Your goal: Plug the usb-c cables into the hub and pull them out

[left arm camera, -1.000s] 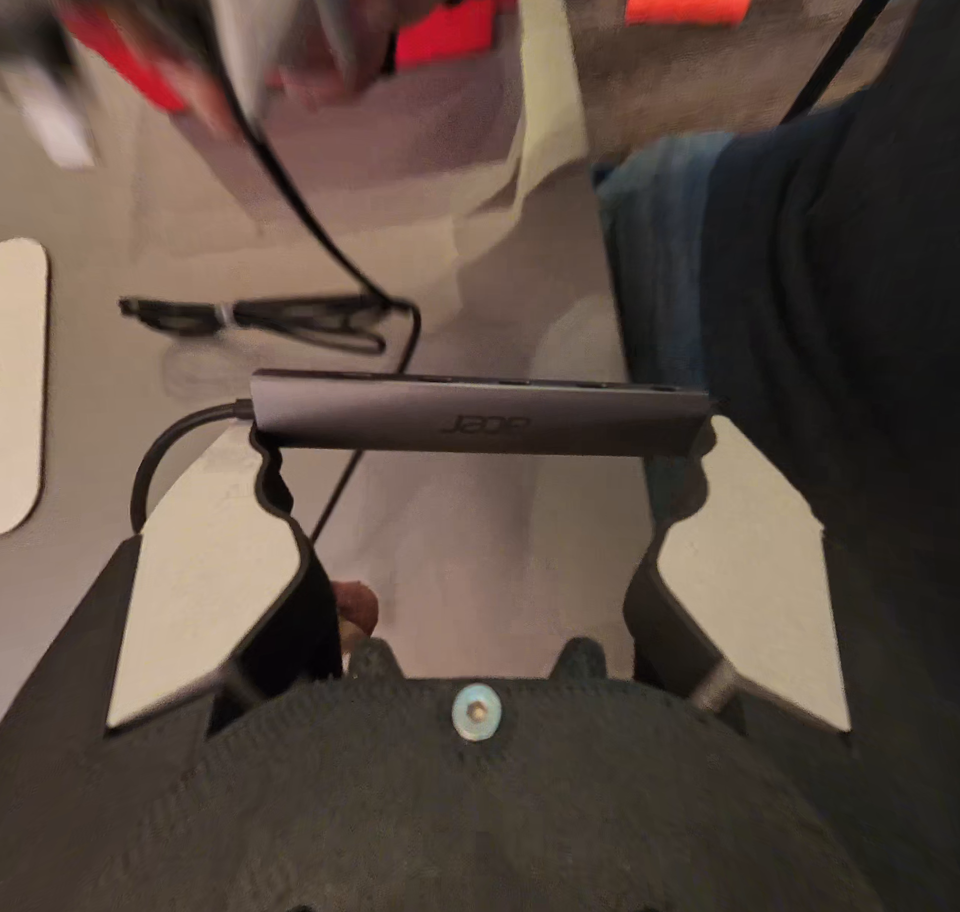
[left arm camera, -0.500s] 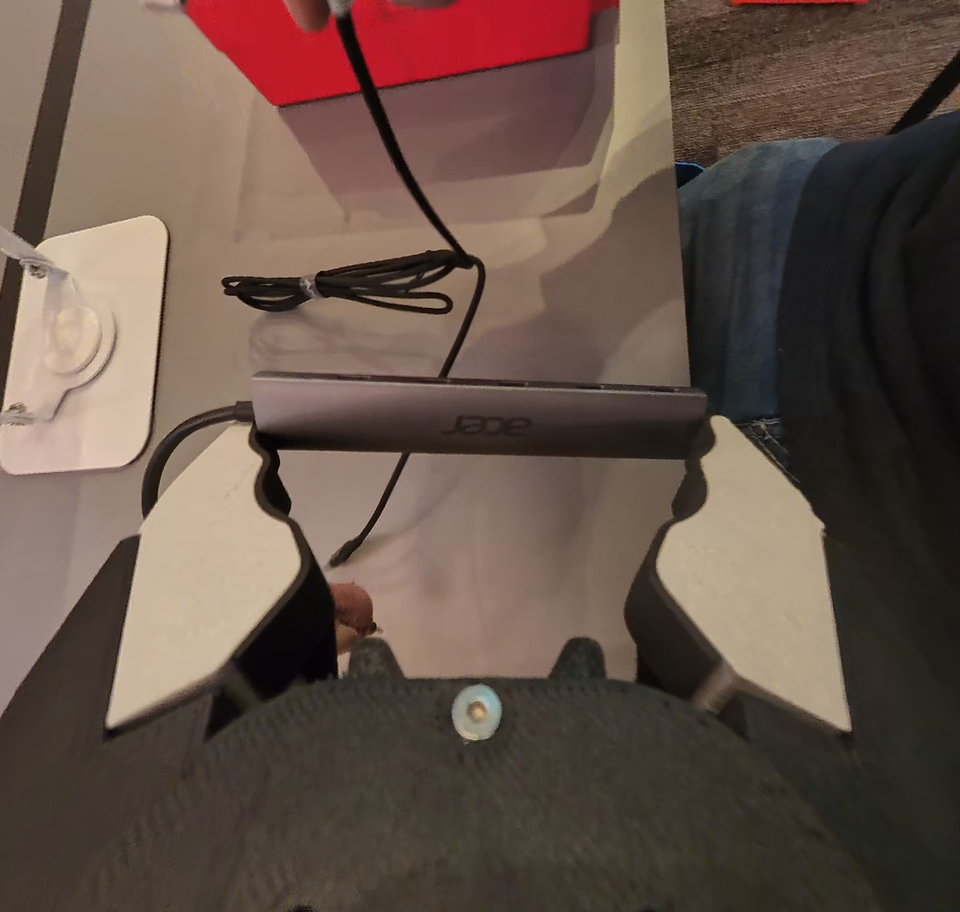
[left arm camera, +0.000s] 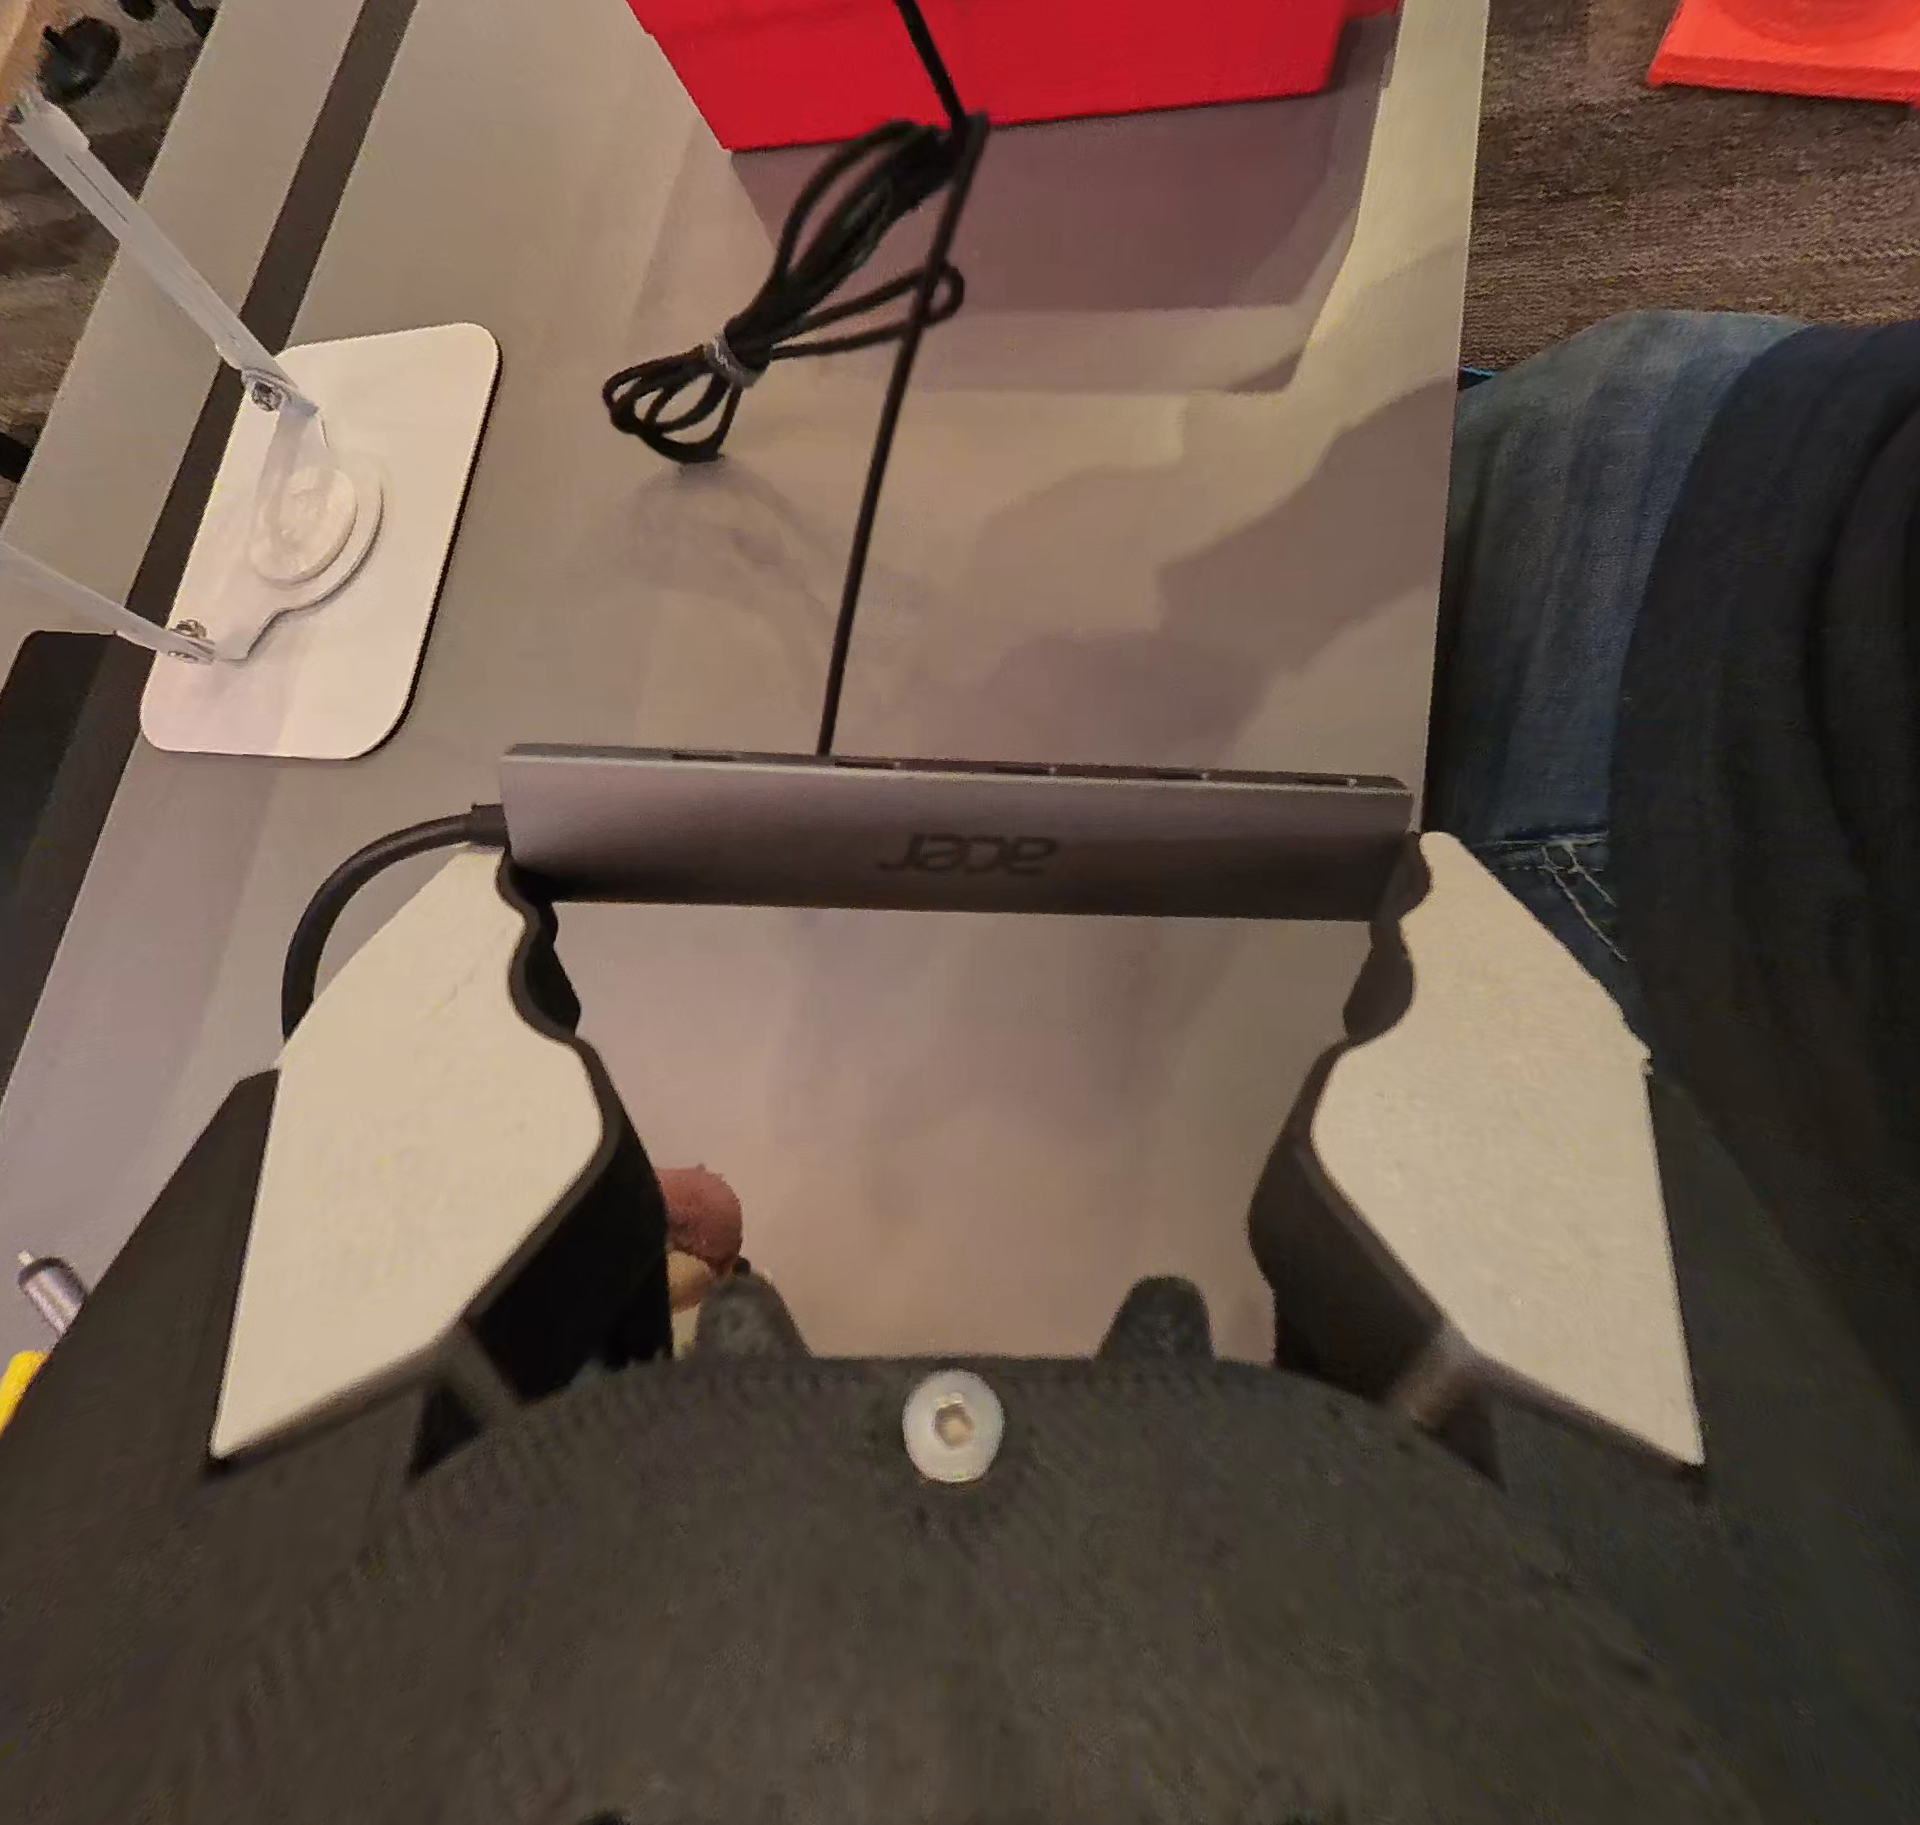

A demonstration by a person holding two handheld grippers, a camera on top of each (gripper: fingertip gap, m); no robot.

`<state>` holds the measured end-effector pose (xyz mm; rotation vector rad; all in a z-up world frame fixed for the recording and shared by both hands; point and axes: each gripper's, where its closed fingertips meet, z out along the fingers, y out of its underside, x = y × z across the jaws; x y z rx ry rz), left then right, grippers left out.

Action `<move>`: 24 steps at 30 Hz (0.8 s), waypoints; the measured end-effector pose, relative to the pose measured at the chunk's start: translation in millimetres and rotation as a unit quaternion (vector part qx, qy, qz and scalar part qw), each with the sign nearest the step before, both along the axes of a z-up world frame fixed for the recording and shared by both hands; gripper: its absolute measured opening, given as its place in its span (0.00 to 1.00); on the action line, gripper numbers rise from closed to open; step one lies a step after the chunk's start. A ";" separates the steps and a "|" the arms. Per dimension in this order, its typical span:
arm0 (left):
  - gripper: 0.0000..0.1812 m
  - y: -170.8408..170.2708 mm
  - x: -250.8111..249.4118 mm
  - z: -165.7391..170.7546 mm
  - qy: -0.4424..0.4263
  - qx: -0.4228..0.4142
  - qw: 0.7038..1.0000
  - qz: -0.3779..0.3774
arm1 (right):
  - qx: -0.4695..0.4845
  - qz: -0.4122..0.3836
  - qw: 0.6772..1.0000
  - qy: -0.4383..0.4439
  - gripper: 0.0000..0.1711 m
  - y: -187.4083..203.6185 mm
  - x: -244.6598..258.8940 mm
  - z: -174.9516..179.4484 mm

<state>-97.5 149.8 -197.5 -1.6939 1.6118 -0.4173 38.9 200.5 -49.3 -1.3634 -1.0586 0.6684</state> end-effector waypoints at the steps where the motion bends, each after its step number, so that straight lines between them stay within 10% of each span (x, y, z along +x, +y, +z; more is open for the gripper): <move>1: 0.79 -0.6 0.1 -0.3 -0.003 0.000 1.000 0.001 | 0.002 -0.007 1.000 0.006 0.18 2.3 3.6 7.9; 17: 0.79 -11.3 6.3 -18.3 -0.019 -0.026 0.999 -0.005 | 0.128 -0.152 0.979 0.032 0.18 -13.2 99.1 184.9; 24: 0.79 -16.2 11.5 -29.3 -0.015 -0.040 0.999 -0.014 | 0.141 -0.243 0.959 -0.023 0.18 -26.7 157.1 176.7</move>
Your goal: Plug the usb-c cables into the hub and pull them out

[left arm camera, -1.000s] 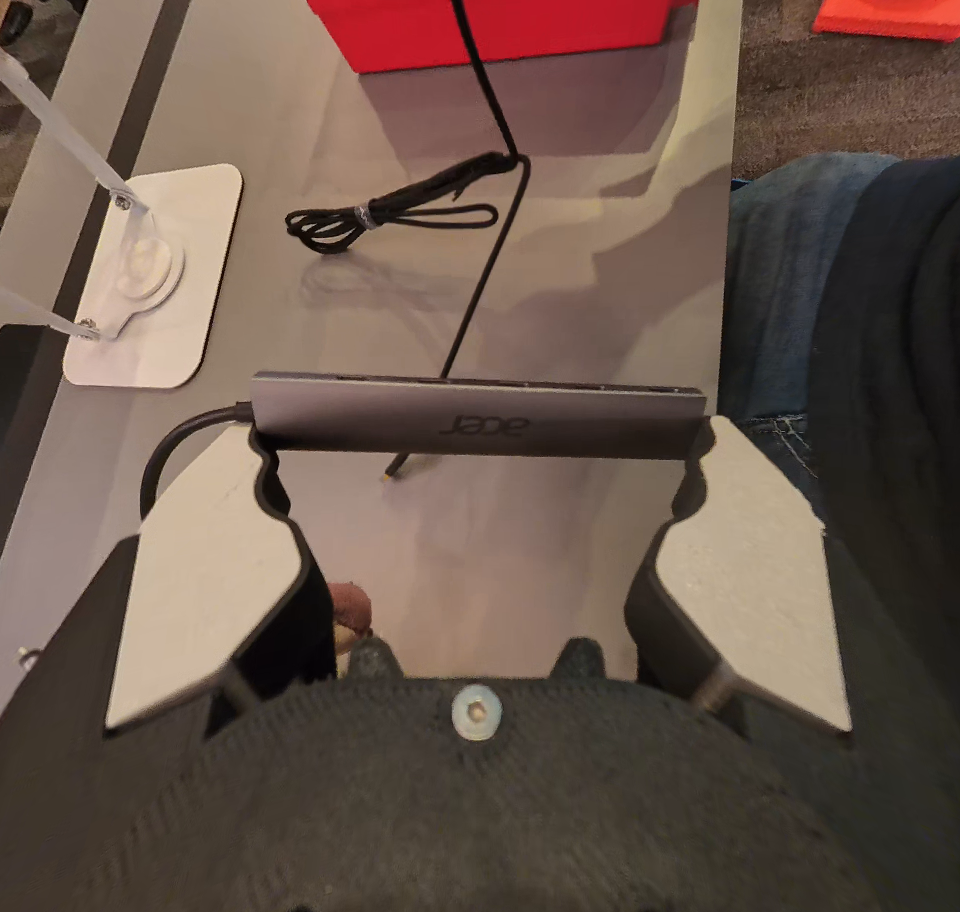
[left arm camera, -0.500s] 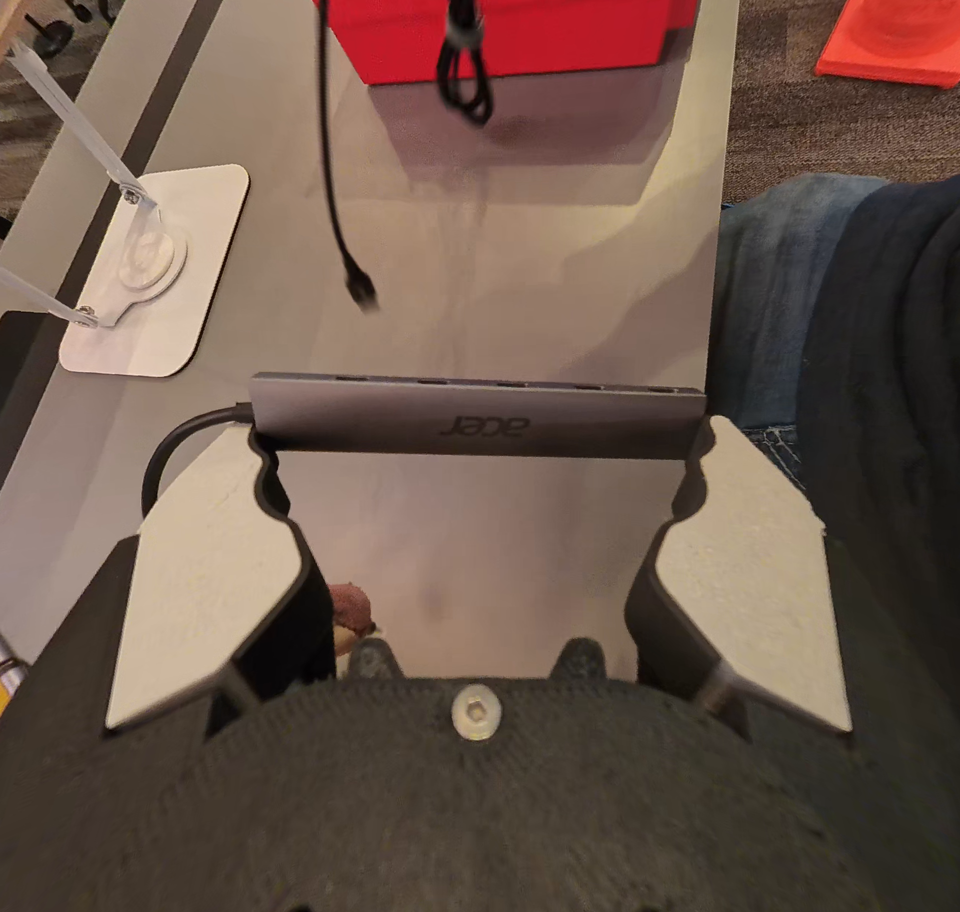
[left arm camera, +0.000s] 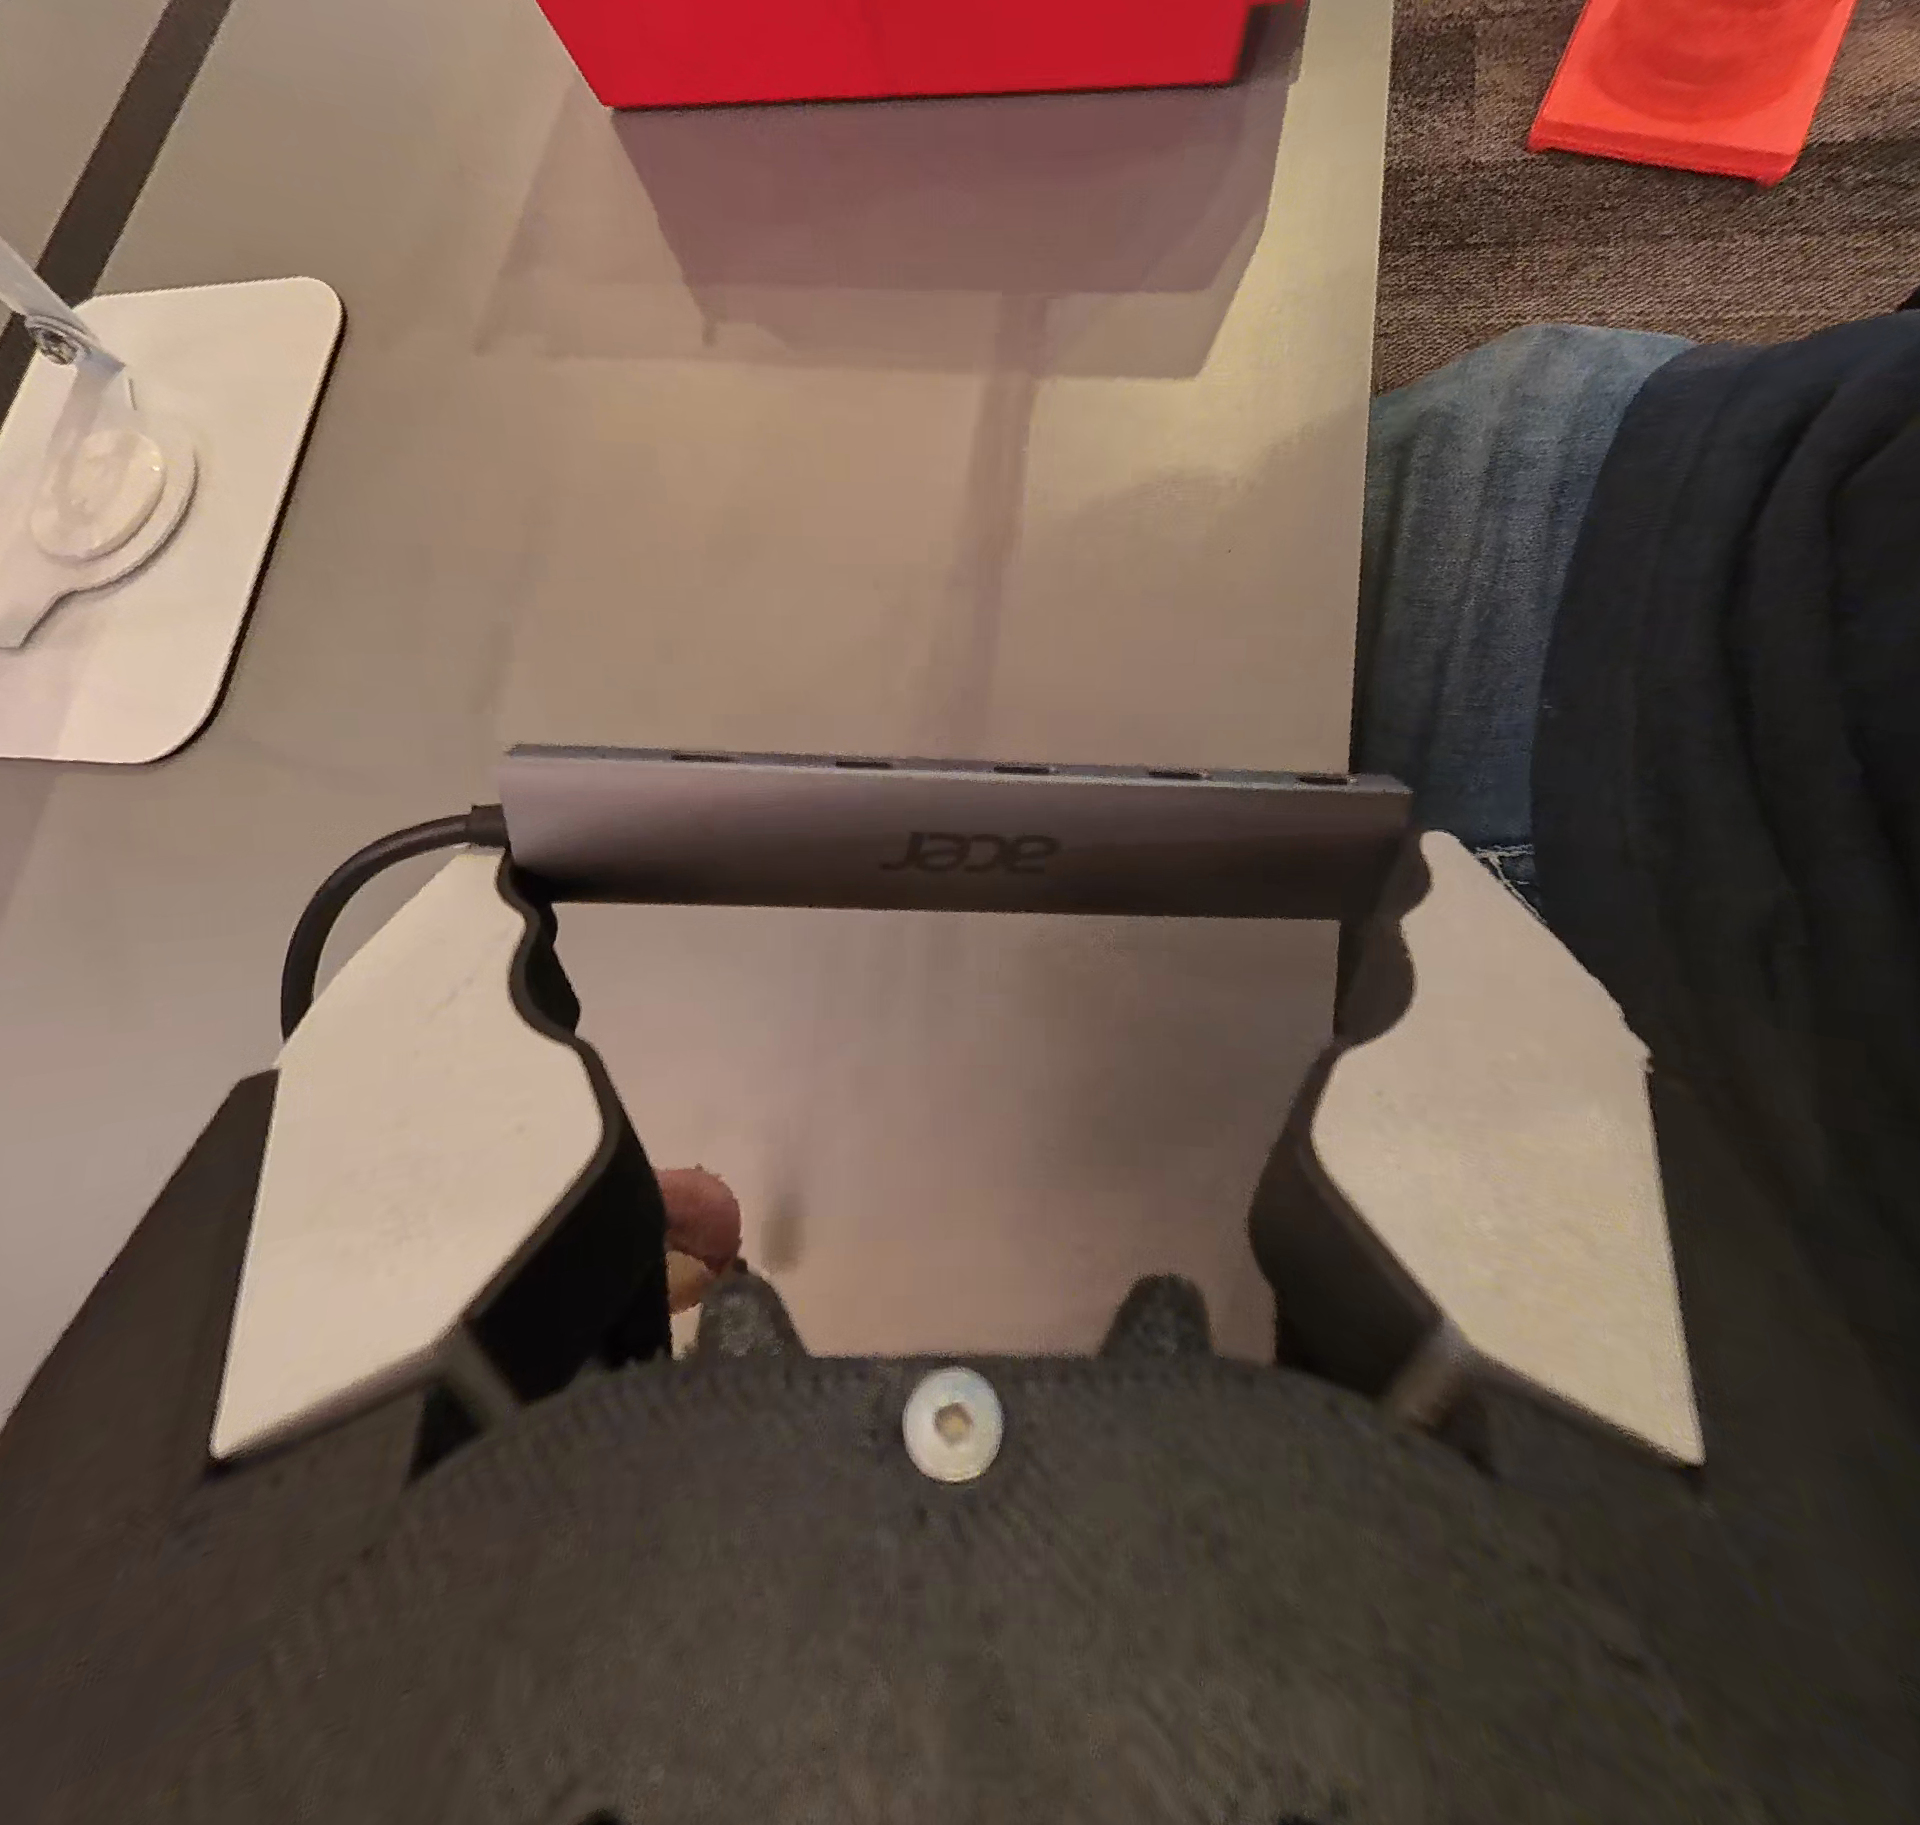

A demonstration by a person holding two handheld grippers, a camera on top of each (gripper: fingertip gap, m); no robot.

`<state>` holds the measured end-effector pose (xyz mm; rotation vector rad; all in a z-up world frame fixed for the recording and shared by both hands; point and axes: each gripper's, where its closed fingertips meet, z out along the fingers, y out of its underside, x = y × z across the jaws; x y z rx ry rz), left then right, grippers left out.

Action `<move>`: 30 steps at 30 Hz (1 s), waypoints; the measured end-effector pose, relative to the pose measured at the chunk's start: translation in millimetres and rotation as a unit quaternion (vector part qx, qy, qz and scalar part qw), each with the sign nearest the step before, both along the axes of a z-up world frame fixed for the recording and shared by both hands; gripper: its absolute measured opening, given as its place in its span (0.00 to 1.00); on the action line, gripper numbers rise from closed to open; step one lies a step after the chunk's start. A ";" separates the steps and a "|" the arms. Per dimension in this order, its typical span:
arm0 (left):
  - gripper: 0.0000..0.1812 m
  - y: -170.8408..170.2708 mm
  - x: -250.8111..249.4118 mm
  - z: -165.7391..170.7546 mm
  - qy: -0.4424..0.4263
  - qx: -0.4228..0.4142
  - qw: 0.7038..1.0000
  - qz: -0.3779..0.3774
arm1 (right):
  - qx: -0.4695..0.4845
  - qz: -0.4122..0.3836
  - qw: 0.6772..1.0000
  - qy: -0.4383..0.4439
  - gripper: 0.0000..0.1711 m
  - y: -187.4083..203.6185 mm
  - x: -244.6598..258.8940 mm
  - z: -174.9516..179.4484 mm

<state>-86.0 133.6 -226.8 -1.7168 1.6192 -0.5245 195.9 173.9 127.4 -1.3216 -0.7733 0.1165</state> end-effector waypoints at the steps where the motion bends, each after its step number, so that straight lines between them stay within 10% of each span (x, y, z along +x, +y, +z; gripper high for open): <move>1: 0.79 -0.7 0.5 -1.5 0.001 -0.001 1.000 -0.001 | -0.010 -0.014 1.000 -0.008 0.18 2.3 6.4 -11.7; 30: 0.79 -9.1 7.5 -20.5 0.024 -0.016 1.000 -0.013 | -0.274 -0.229 0.928 -0.109 0.19 0.8 122.3 -311.6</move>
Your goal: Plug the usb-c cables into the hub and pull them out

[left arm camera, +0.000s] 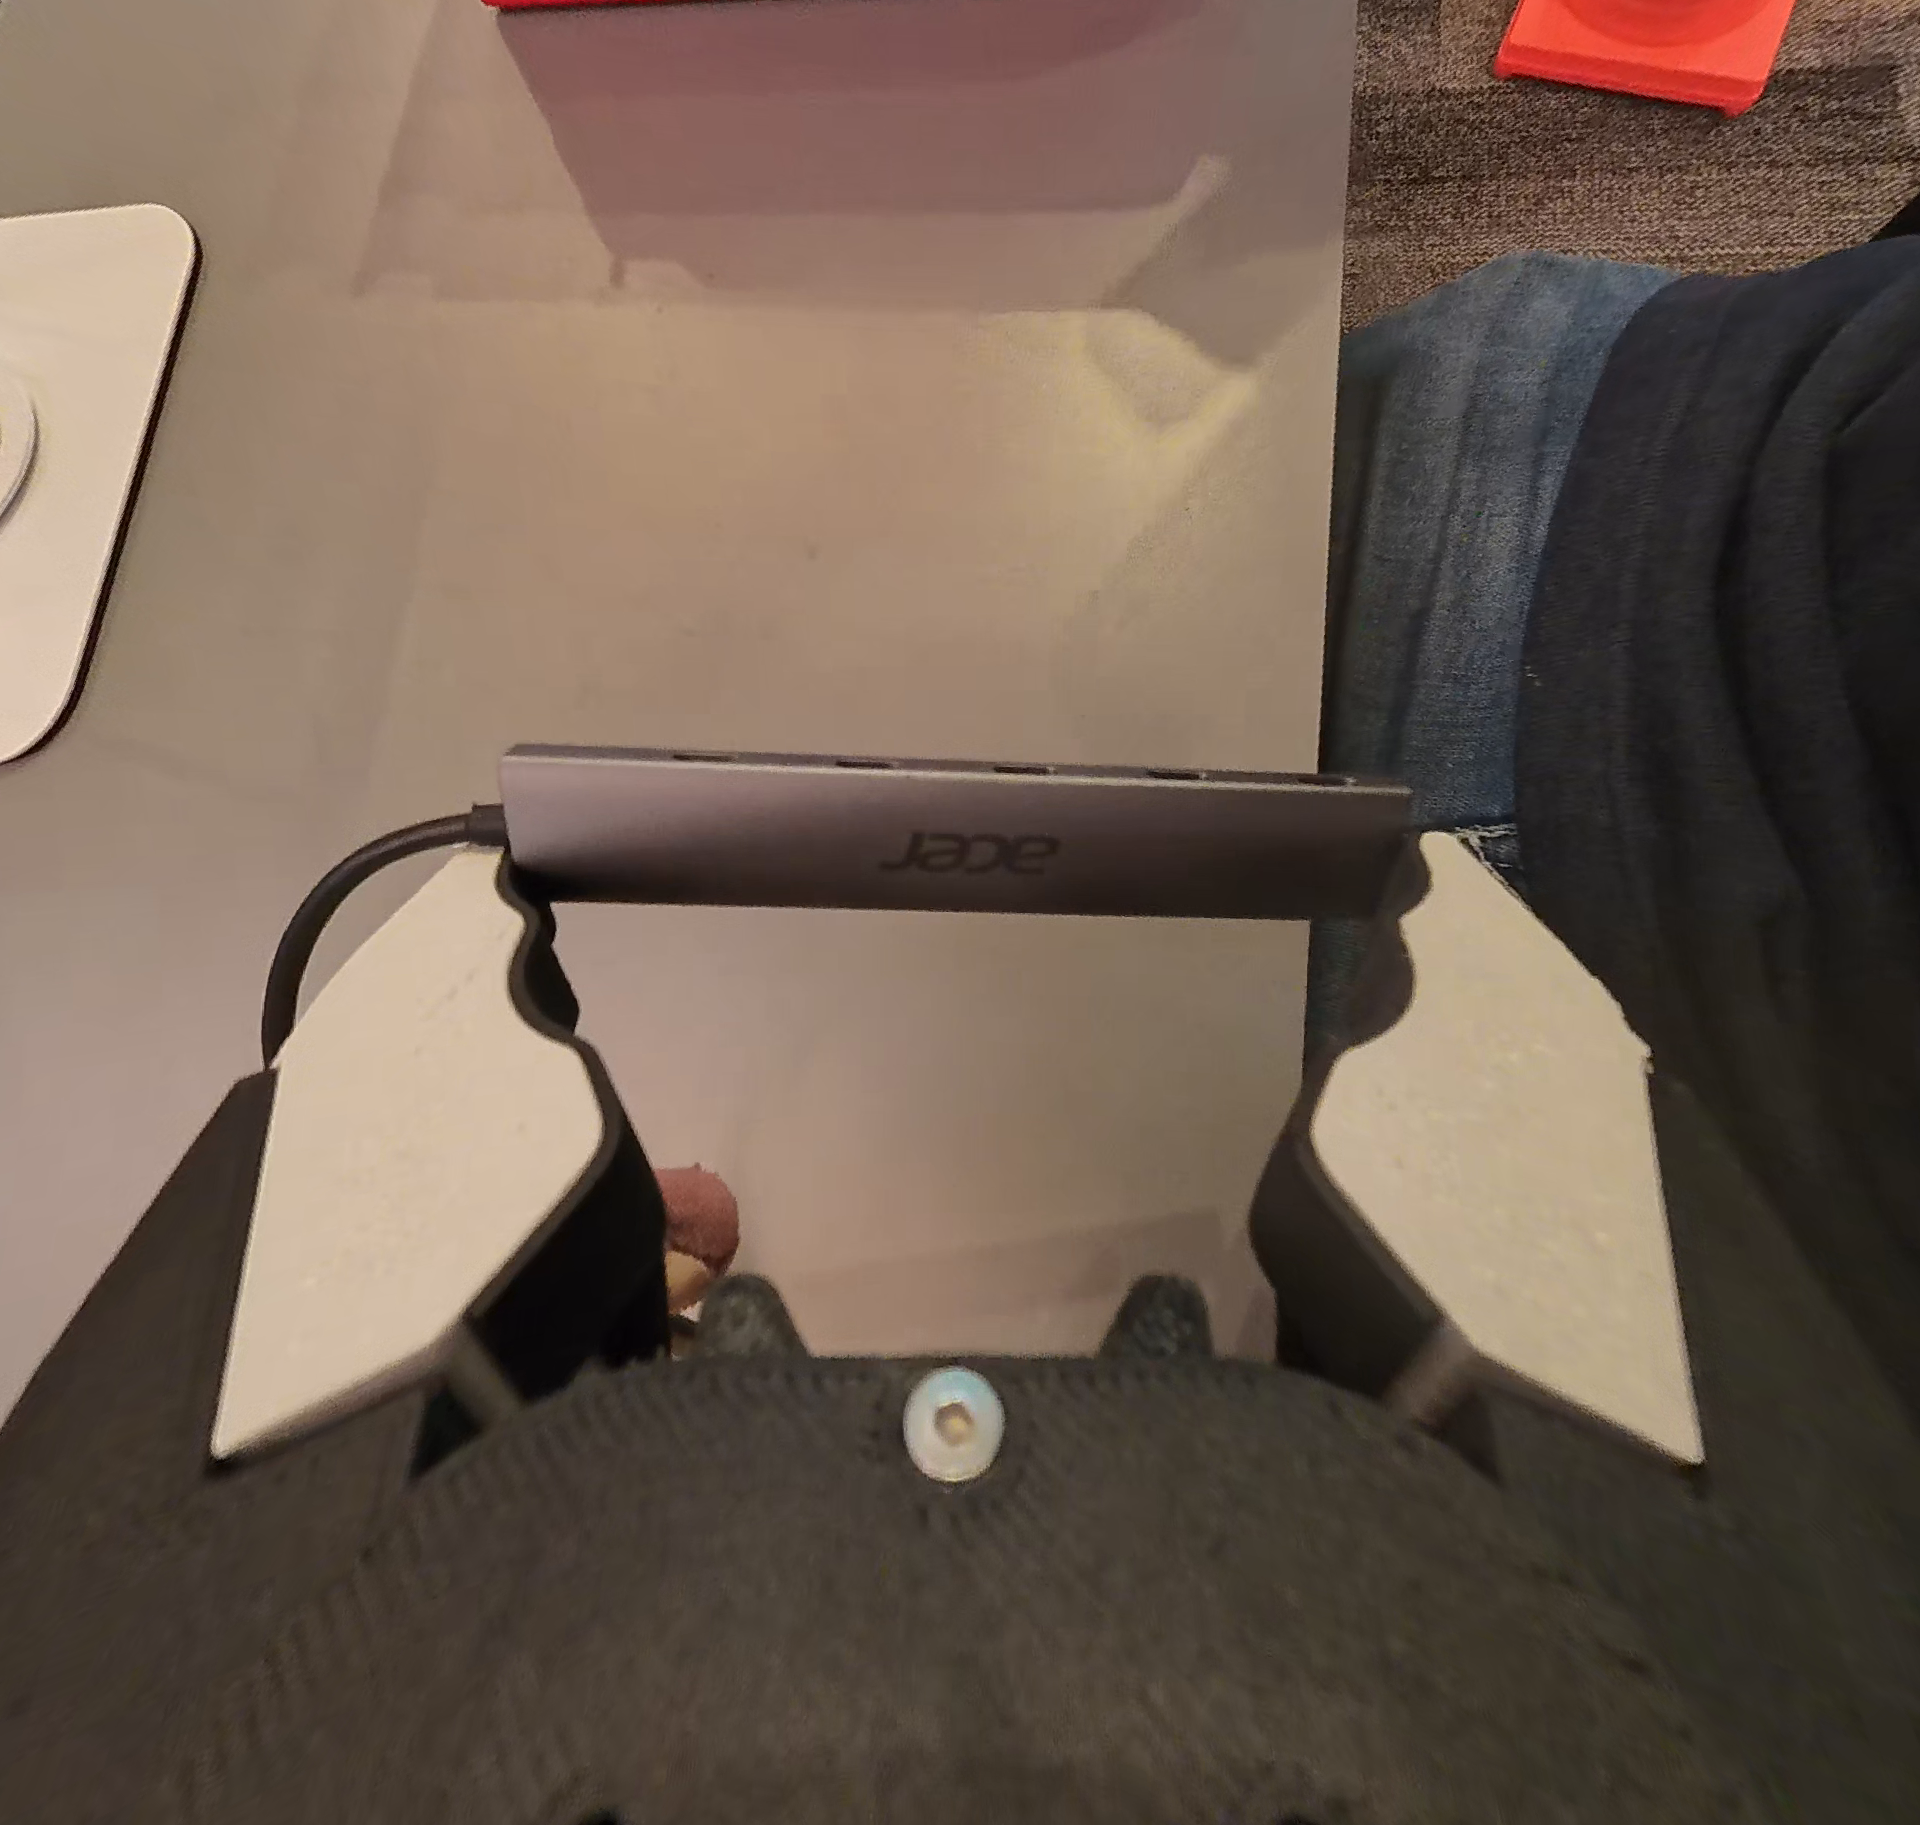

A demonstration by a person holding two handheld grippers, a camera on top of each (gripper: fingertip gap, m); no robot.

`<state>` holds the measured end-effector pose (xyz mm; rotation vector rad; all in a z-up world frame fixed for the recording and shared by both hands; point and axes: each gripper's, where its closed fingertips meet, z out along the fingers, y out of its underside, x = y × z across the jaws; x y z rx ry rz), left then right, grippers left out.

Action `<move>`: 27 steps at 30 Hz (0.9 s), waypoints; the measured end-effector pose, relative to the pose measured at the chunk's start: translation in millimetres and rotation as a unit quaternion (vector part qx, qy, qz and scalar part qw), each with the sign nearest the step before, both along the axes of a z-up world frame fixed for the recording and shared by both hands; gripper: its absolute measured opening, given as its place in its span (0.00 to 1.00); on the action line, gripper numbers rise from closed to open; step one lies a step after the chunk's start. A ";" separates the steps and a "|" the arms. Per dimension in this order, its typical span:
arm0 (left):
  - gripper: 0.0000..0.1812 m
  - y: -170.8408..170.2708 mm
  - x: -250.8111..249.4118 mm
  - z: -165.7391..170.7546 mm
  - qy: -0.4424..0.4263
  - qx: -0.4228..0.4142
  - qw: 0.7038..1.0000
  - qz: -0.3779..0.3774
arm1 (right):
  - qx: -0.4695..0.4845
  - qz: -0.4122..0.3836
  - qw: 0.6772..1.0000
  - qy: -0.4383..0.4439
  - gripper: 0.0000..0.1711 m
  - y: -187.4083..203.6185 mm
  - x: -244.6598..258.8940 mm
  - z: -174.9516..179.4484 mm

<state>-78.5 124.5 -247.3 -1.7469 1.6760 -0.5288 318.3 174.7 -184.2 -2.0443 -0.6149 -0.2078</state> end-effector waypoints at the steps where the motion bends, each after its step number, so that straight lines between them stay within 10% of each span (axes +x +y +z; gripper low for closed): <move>1: 0.79 -0.1 0.0 -0.1 0.000 0.000 1.000 0.000 | -0.014 -0.015 0.999 -0.024 0.19 0.5 7.3 -11.3; 13: 0.79 -0.5 0.7 -4.4 0.006 -0.004 1.000 -0.001 | -0.190 -0.041 0.963 -0.187 0.20 -9.0 31.7 -111.6; 27: 0.79 -1.3 3.2 -7.4 0.008 -0.005 1.000 -0.003 | -0.141 0.086 0.985 0.054 0.20 -1.7 -54.0 -32.6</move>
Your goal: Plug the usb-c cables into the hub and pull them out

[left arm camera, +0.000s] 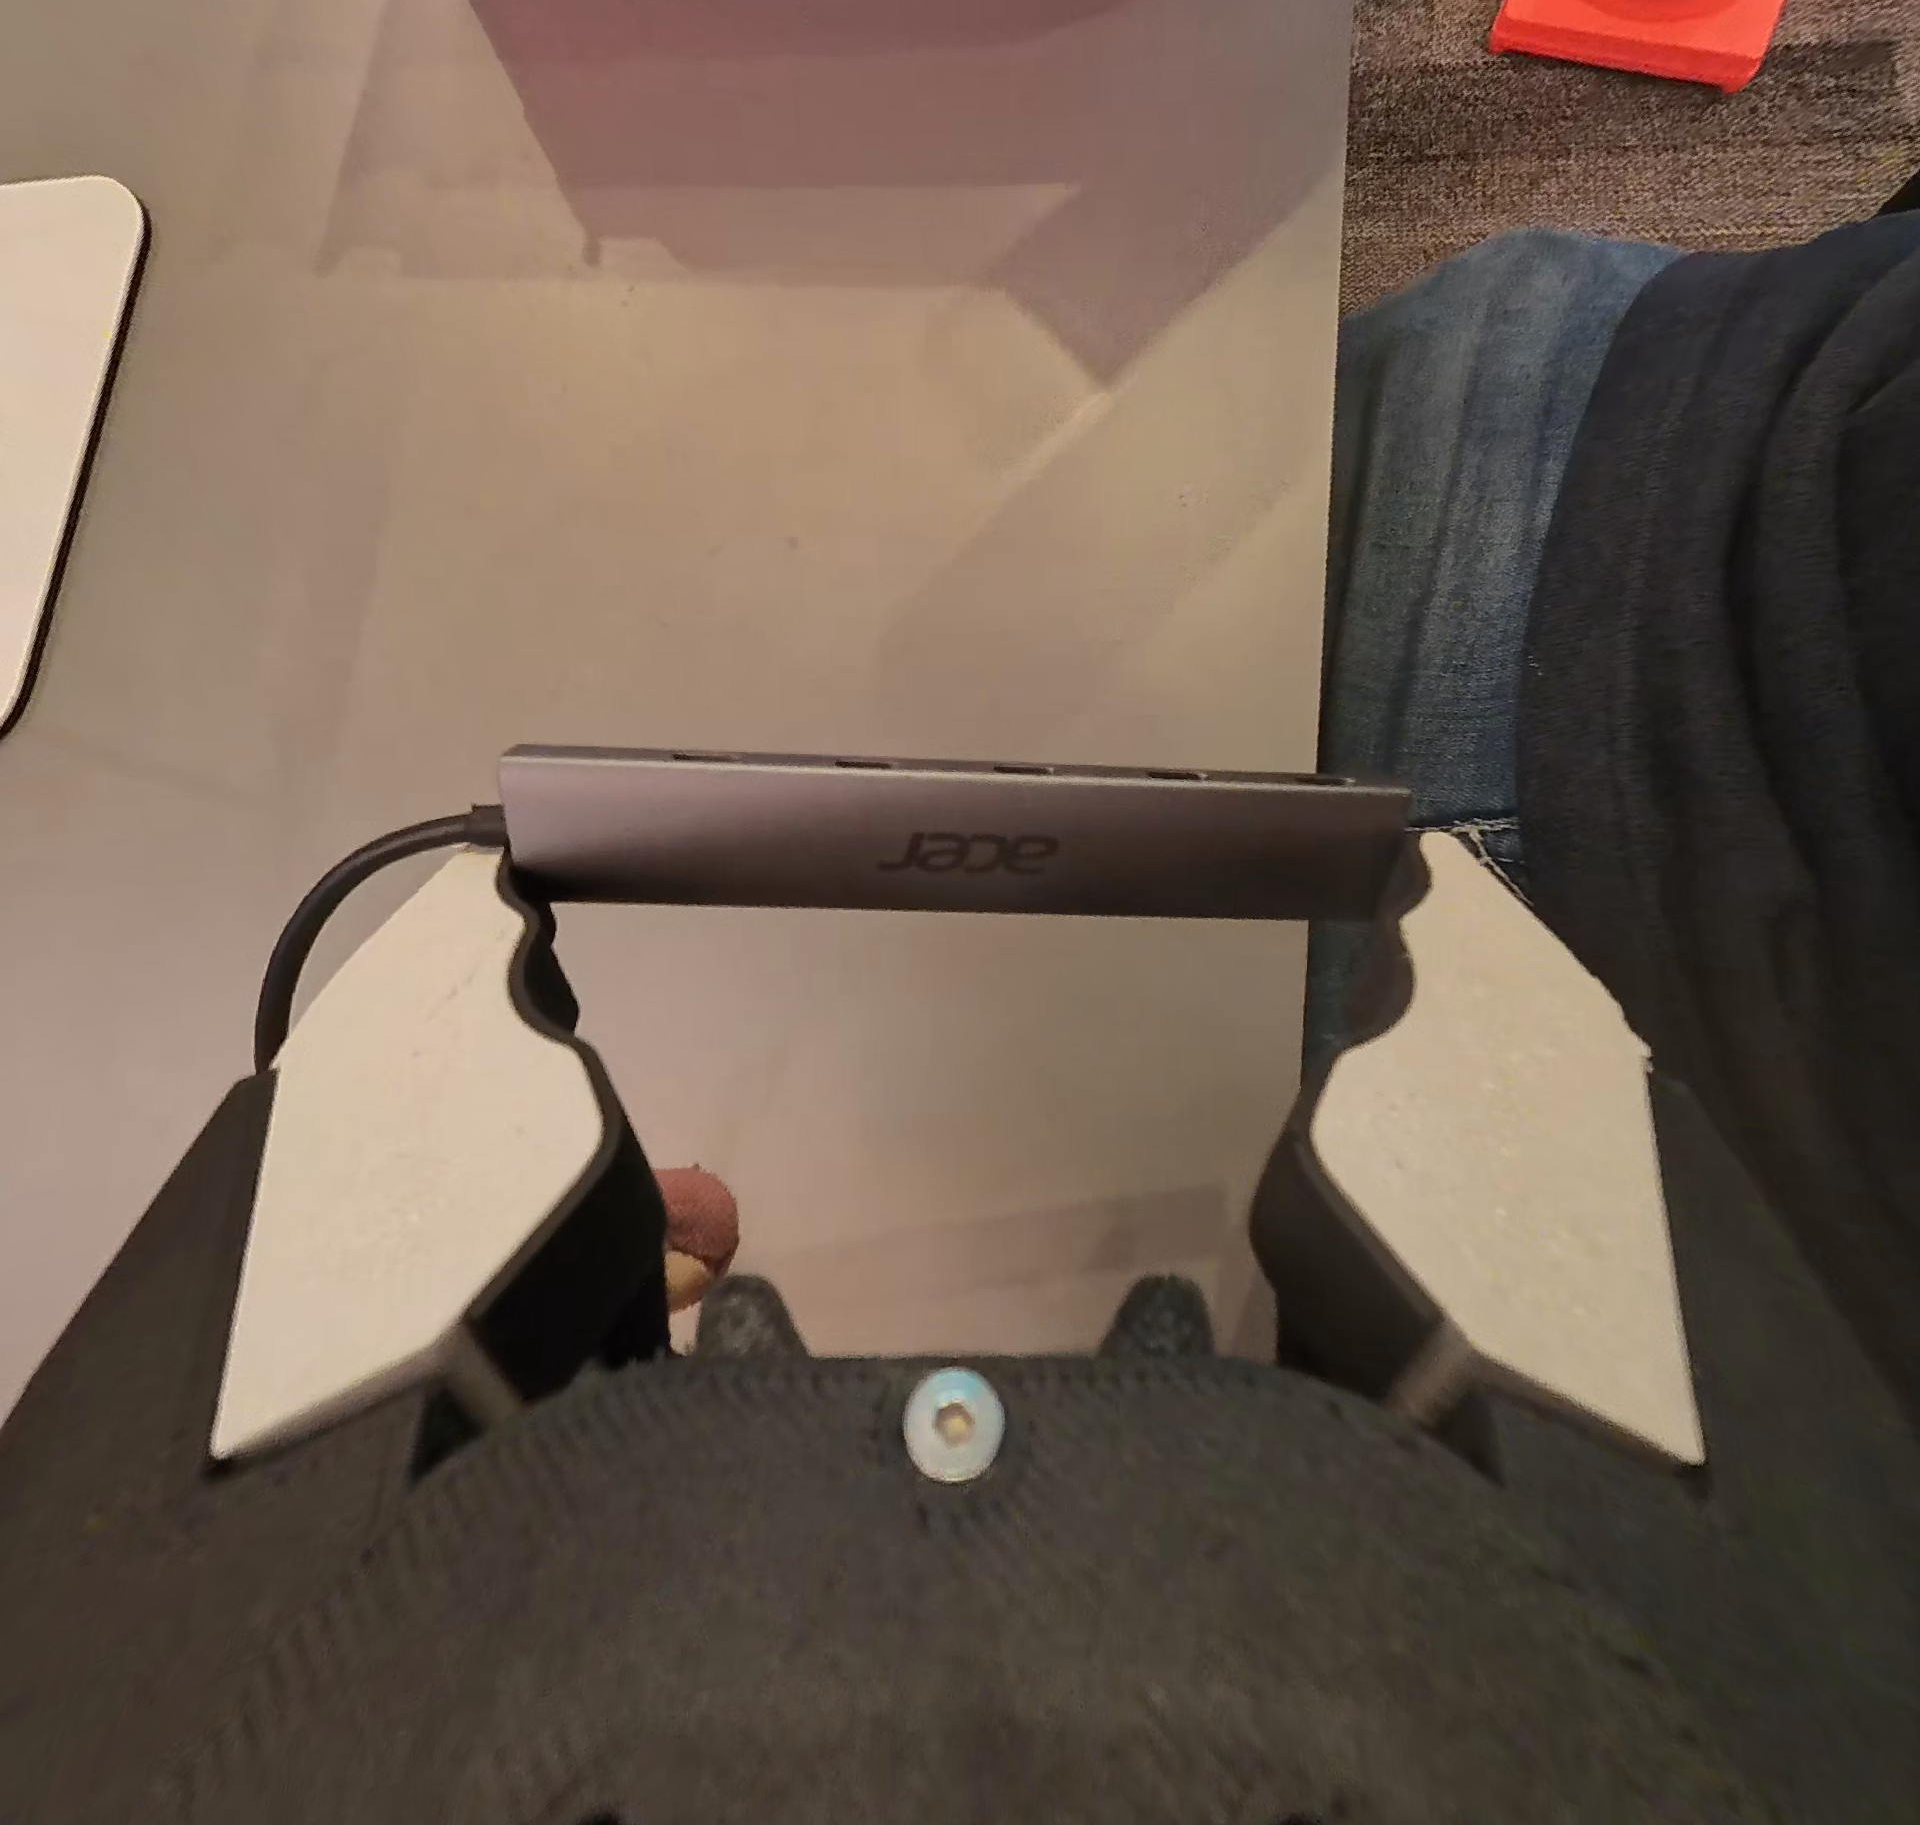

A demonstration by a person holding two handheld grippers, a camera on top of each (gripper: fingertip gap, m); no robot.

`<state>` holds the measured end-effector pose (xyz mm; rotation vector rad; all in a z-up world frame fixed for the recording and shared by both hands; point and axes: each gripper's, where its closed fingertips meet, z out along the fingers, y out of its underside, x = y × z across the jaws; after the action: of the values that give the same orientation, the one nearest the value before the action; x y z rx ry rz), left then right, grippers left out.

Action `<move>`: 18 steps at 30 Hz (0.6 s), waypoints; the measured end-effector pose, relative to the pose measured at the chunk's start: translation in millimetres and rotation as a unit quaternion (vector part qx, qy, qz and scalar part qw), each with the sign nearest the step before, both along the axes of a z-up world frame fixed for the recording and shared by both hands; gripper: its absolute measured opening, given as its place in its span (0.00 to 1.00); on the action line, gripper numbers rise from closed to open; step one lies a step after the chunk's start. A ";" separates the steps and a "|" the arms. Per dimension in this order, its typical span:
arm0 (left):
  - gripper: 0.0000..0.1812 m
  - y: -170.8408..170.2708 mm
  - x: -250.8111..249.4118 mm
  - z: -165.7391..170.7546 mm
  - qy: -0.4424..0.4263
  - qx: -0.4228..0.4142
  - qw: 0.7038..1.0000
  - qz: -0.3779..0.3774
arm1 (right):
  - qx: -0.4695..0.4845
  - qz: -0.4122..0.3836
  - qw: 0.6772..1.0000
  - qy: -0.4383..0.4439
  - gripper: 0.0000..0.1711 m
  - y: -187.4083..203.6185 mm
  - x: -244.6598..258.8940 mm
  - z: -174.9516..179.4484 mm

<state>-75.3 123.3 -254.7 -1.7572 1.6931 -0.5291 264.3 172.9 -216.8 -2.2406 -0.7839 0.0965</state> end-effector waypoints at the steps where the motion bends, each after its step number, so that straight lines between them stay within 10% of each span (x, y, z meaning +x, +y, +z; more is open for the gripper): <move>1: 0.79 -0.4 0.3 -0.1 0.000 0.000 1.000 -0.001 | -0.010 0.009 0.999 0.032 0.21 0.6 -12.3 1.2; 9: 0.79 -4.6 -1.0 0.5 -0.001 -0.001 1.000 -0.005 | -0.107 0.012 0.983 0.152 0.10 7.3 -37.8 -29.8; 18: 0.79 -4.6 -1.2 -4.4 0.001 -0.006 1.000 -0.007 | 0.045 -0.042 0.989 0.137 0.01 8.0 -22.7 14.9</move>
<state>-76.5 118.7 -259.1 -1.7566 1.7097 -0.5455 241.6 180.9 -201.8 -2.1135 -0.5336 0.3145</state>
